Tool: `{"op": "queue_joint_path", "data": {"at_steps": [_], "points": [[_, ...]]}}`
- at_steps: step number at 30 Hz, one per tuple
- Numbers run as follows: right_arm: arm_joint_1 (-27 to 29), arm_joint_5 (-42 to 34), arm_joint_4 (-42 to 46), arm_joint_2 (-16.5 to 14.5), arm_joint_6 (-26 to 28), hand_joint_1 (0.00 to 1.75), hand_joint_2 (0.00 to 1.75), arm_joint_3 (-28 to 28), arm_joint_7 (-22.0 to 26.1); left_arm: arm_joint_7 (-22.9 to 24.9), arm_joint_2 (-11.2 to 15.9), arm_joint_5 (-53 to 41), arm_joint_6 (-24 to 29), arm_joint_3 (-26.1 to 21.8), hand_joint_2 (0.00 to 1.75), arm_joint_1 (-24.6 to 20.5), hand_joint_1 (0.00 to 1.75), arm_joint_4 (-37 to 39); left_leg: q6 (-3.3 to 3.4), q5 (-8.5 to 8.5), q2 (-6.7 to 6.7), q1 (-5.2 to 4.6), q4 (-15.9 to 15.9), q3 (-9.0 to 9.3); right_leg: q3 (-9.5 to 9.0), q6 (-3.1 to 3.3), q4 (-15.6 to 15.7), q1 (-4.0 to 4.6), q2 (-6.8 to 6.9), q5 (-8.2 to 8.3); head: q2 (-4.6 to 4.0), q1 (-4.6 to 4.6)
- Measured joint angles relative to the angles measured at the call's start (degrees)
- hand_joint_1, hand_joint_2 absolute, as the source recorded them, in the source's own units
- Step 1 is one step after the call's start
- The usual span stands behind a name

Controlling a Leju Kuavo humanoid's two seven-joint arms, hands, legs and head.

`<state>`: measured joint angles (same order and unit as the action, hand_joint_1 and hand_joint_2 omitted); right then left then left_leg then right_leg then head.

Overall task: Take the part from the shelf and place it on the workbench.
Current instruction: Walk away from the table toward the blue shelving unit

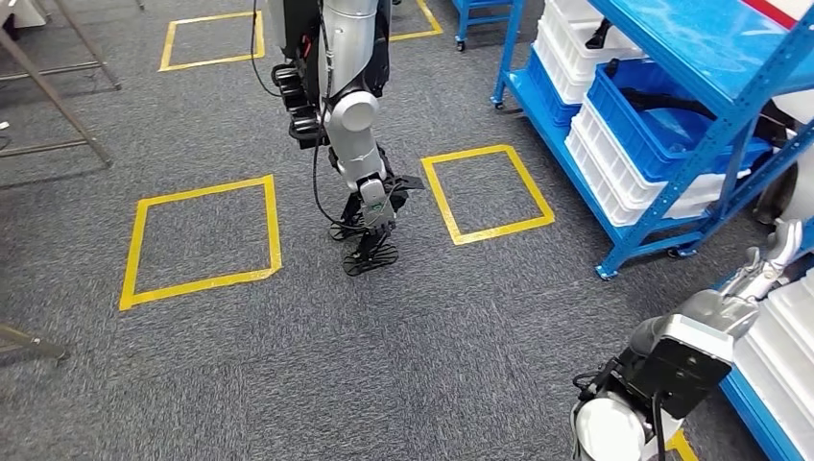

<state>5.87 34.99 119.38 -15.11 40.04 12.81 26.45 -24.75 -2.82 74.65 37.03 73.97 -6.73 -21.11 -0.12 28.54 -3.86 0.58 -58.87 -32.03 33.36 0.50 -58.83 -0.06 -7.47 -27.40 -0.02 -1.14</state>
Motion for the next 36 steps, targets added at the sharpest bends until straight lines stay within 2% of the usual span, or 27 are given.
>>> {"op": "queue_joint_path", "data": {"at_steps": [1,3,5,6,7,8,9,11,13,14,16,18,20,21,22,23,24,25,27,28,29,31,32,33,34,35,36], "points": [[0.1,0.0,0.0,0.0,0.0,0.0,0.0,0.0,0.0,0.0,0.0,0.0,0.0,0.0,0.0,0.0,0.0,0.0,0.3,-0.15,0.69,0.01,0.3,0.18,0.05,-0.28,-0.1,-0.11,0.11,-0.06,0.0,0.02],[0.3,-0.1,0.1,0.0,0.0,0.0,0.0,0.1,0.2,0.1,0.0,-0.1,0.0,0.0,0.0,-0.1,0.0,0.0,0.93,-0.49,2.18,0.27,1.1,0.64,0.97,-0.88,-2.3,-0.04,2.61,-1.53,0.0,-0.4],[0.2,-0.1,0.1,0.0,0.0,0.0,0.0,0.2,0.3,0.1,0.0,-0.2,0.0,0.0,0.0,0.0,0.0,0.0,1.31,-0.54,3.75,0.33,1.5,0.87,3.92,-1.5,-8.4,-0.17,5.79,-4.86,0.0,-1.1],[0.2,-0.1,0.1,0.0,0.0,0.0,0.0,0.2,0.3,0.1,0.0,-0.2,0.0,0.0,0.0,0.1,0.0,0.0,1.39,-0.47,4.59,0.34,1.5,0.86,5.79,-1.82,-12.0,-0.41,6.42,-6.36,0.0,-1.4],[0.3,-0.1,0.1,0.0,0.0,0.0,0.0,0.3,0.3,0.1,0.0,-0.2,-0.1,0.0,0.0,0.1,0.0,0.0,1.33,-0.38,5.41,0.37,1.5,0.86,7.11,-2.09,-14.4,-0.68,6.73,-7.0,0.0,-1.6],[0.4,-0.1,0.1,0.0,0.0,0.0,0.0,0.3,0.3,0.1,0.0,-0.2,-0.2,0.0,0.0,0.2,0.0,0.0,1.2,-0.27,6.19,0.42,1.5,0.9,7.5,-2.33,-15.1,-0.96,6.97,-6.62,0.0,-1.83],[0.5,-0.1,0.1,0.0,0.0,0.0,0.0,0.4,0.3,0.1,0.0,-0.3,-0.3,0.0,0.0,0.1,0.0,0.0,1.0,-0.14,6.94,0.51,1.4,1.0,6.69,-2.57,-13.3,-1.22,7.3,-5.2,0.0,-2.05],[0.5,-0.1,0.1,0.0,0.0,0.0,0.0,0.5,0.3,0.1,0.0,-0.3,-0.3,0.0,0.0,0.1,0.0,0.0,0.4,0.26,8.17,0.64,1.3,1.38,2.87,-2.83,-5.8,-1.46,9.04,-1.64,0.0,-2.54],[0.6,-0.1,0.1,0.0,0.0,0.0,0.0,0.6,0.4,0.1,0.0,-0.3,-0.3,0.0,0.0,0.1,0.0,0.0,-0.43,0.78,9.08,0.51,1.1,1.82,0.38,-2.34,-0.7,-1.22,10.46,-0.09,0.0,-2.66],[0.6,-0.1,0.1,-0.1,0.0,0.0,0.0,0.6,0.4,0.1,0.0,-0.3,-0.4,0.0,0.0,0.0,0.0,0.0,-0.84,0.98,9.45,0.46,1.1,2.05,0.16,-1.88,-0.1,-0.95,10.57,-0.22,0.0,-2.51],[0.6,-0.1,0.2,-0.1,0.0,0.0,0.0,0.7,0.4,0.1,0.0,-0.4,-0.4,0.1,0.0,-0.1,0.0,0.0,-1.69,1.35,10.0,0.76,1.1,2.62,0.14,-0.87,-0.1,-0.68,9.35,-0.21,0.0,-2.05],[0.6,-0.2,0.4,-0.2,0.0,0.0,0.0,0.8,0.4,0.1,-0.1,-0.4,-0.4,0.1,0.0,-0.2,0.0,0.0,-2.28,2.92,8.3,1.1,-0.9,2.28,-0.07,-0.05,0.1,-0.72,8.21,-0.1,0.0,-1.64],[0.6,-0.2,0.5,-0.3,0.0,0.0,0.0,0.9,0.6,0.1,-0.1,-0.5,-0.4,0.2,0.0,-0.2,0.0,0.0,-2.29,6.37,5.63,1.0,-7.3,-0.59,-0.18,0.56,0.2,-0.66,7.17,-0.07,0.0,-0.91],[0.6,-0.2,0.5,-0.4,0.0,0.0,0.0,0.9,0.6,0.0,-0.1,-0.5,-0.4,0.2,0.0,-0.2,0.0,0.0,-2.17,8.02,4.98,0.84,-11.4,-2.68,-0.19,0.78,0.2,-0.51,6.56,-0.1,0.0,-0.55],[0.7,-0.2,0.5,-0.4,0.0,0.0,0.0,0.9,0.6,0.0,-0.1,-0.5,-0.4,0.2,0.0,-0.1,0.0,0.0,-1.99,8.93,4.65,0.65,-14.6,-4.47,-0.23,0.91,0.2,-0.35,5.87,-0.13,0.0,-0.27],[0.7,-0.2,0.5,-0.4,0.0,0.0,0.0,0.9,0.6,0.0,0.0,-0.5,-0.4,0.3,0.0,0.0,0.0,0.0,-1.73,8.71,4.47,0.44,-16.0,-5.47,-0.3,0.99,0.1,-0.18,5.11,-0.16,0.0,-0.1],[0.8,-0.2,0.5,-0.4,0.0,0.0,0.0,1.0,0.6,0.0,0.0,-0.5,-0.4,0.4,0.0,0.0,0.0,0.0,-1.36,7.36,4.3,0.24,-15.1,-5.46,-0.41,1.02,0.1,-0.06,4.3,-0.19,0.0,0.03],[0.8,-0.2,0.5,-0.4,0.0,0.0,0.0,1.0,0.6,0.0,0.0,-0.5,-0.4,0.4,0.0,0.0,0.0,0.0,-0.91,5.1,3.83,0.04,-12.0,-4.37,-0.56,1.02,0.1,0.03,3.5,-0.21,0.0,0.12],[0.8,-0.2,0.5,-0.4,0.0,0.0,0.0,1.1,0.7,0.0,0.0,-0.5,-0.4,0.4,0.0,0.0,0.0,0.0,-0.07,1.08,1.18,-0.19,-4.1,-1.48,-0.66,0.9,0.0,0.13,2.05,-0.3,0.0,0.24],[0.8,-0.3,0.5,-0.4,0.0,0.0,0.0,1.1,0.7,0.0,0.0,-0.5,-0.4,0.5,0.0,0.0,0.0,0.0,0.13,0.06,0.07,-0.27,-1.3,-0.5,-0.57,0.73,0.0,0.1,1.43,-0.35,0.0,0.28],[0.8,-0.3,0.5,-0.4,0.0,0.0,0.0,1.1,0.7,0.0,0.0,-0.5,-0.4,0.5,0.0,-0.1,0.0,0.0,0.25,-0.15,-0.62,-0.35,-0.1,-0.12,-0.43,0.5,0.0,0.0,0.85,-0.37,0.0,0.31],[0.8,-0.3,0.5,-0.5,0.0,0.0,0.0,1.2,0.7,0.0,0.0,-0.5,-0.4,0.5,0.0,-0.1,0.0,0.0,0.46,-0.22,0.33,-0.38,0.5,0.13,-0.24,-0.14,0.1,-0.16,-0.27,-0.3,0.0,0.36],[0.9,-0.3,0.6,-0.5,0.0,0.0,0.0,1.3,0.8,-0.1,0.0,-0.5,-0.4,0.5,0.0,-0.2,0.0,0.0,0.7,-0.37,0.99,-0.27,0.9,0.34,-0.16,-0.41,-0.1,-0.12,0.05,-0.48,0.0,0.36],[0.9,-0.3,0.6,-0.5,0.0,0.0,0.0,1.3,0.8,-0.1,0.0,-0.5,-0.4,0.5,0.0,-0.2,0.0,0.0,0.97,-0.55,1.73,-0.11,1.3,0.6,0.23,-0.65,-1.1,-0.02,1.15,-1.13,0.0,0.11],[0.9,-0.3,0.7,-0.5,0.0,0.0,0.0,1.3,0.8,-0.1,-0.1,-0.5,-0.4,0.5,0.0,-0.2,0.0,0.0,1.2,-0.7,2.56,0.07,1.8,0.83,1.16,-0.88,-3.1,0.08,2.74,-2.39,0.0,-0.26],[0.9,-0.3,0.7,-0.5,0.0,0.0,0.0,1.3,0.8,-0.1,-0.1,-0.6,-0.4,0.5,0.0,-0.1,0.0,0.0,1.36,-0.7,3.35,0.05,1.9,0.99,2.68,-1.08,-6.3,0.02,4.61,-4.1,0.0,-0.66],[0.9,-0.3,0.7,-0.5,0.0,0.0,0.0,1.3,0.8,-0.1,-0.1,-0.6,-0.4,0.5,0.0,0.0,0.0,0.0,1.46,-0.63,4.17,0.04,1.9,1.05,4.58,-1.36,-10.0,-0.13,5.81,-5.86,0.0,-1.07]]}}
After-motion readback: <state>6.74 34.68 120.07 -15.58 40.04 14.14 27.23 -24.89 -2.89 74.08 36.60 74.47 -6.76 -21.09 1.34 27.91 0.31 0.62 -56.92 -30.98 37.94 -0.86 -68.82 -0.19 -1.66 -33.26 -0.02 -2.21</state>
